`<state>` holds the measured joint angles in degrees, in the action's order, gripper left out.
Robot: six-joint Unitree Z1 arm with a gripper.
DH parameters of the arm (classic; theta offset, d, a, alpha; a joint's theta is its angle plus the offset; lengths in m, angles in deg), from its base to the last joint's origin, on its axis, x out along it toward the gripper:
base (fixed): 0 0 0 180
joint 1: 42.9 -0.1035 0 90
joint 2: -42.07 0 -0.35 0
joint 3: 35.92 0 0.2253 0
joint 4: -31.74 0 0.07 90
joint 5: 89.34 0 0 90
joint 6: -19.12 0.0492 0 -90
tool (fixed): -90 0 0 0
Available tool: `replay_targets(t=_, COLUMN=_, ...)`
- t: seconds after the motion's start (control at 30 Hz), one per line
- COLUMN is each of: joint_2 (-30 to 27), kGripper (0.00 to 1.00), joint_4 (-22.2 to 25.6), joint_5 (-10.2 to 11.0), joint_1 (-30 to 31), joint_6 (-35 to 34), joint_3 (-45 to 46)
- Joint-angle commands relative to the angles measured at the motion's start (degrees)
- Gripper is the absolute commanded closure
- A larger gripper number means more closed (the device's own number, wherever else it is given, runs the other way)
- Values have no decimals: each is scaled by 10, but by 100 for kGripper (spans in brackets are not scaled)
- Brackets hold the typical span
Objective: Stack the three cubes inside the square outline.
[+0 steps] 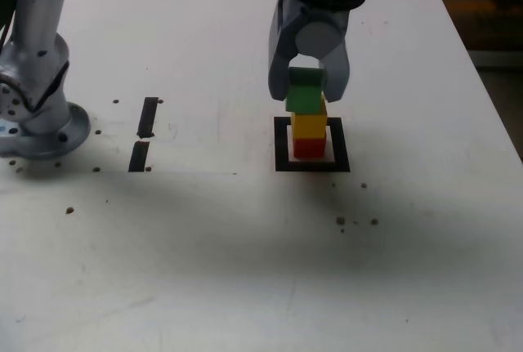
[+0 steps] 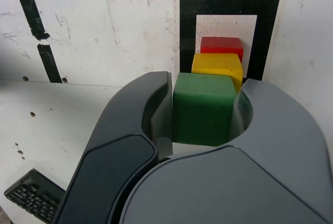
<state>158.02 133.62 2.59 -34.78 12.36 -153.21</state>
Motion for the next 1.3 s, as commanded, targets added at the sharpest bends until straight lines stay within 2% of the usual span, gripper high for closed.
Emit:
replay_targets(t=0.0, joint_2=2, kGripper=44, joint_4=0, joint_5=-1, joint_1=0, joint_6=-2, joint_3=1)
replay_targets(t=0.07, joint_2=2, kGripper=32, joint_4=0, joint_5=-2, joint_1=0, joint_6=-3, joint_3=0)
replay_targets(t=0.17, joint_2=1, kGripper=19, joint_4=-2, joint_5=-1, joint_1=0, joint_6=-2, joint_3=-3)
replay_targets(t=0.4, joint_2=0, kGripper=3, joint_4=-2, joint_5=5, joint_1=0, joint_6=-2, joint_3=-4)
replay_targets(t=0.73, joint_2=-7, kGripper=0, joint_4=-2, joint_5=8, joint_1=0, joint_6=-3, joint_3=-7)
replay_targets(t=0.9, joint_2=-27, kGripper=0, joint_4=3, joint_5=12, joint_1=1, joint_6=-3, joint_3=-1)
replay_targets(t=1.07, joint_2=-81, kGripper=0, joint_4=9, joint_5=17, joint_1=0, joint_6=-1, joint_3=31)
replay_targets(t=1.27, joint_2=-186, kGripper=0, joint_4=11, joint_5=24, joint_1=-9, joint_6=8, joint_3=127)
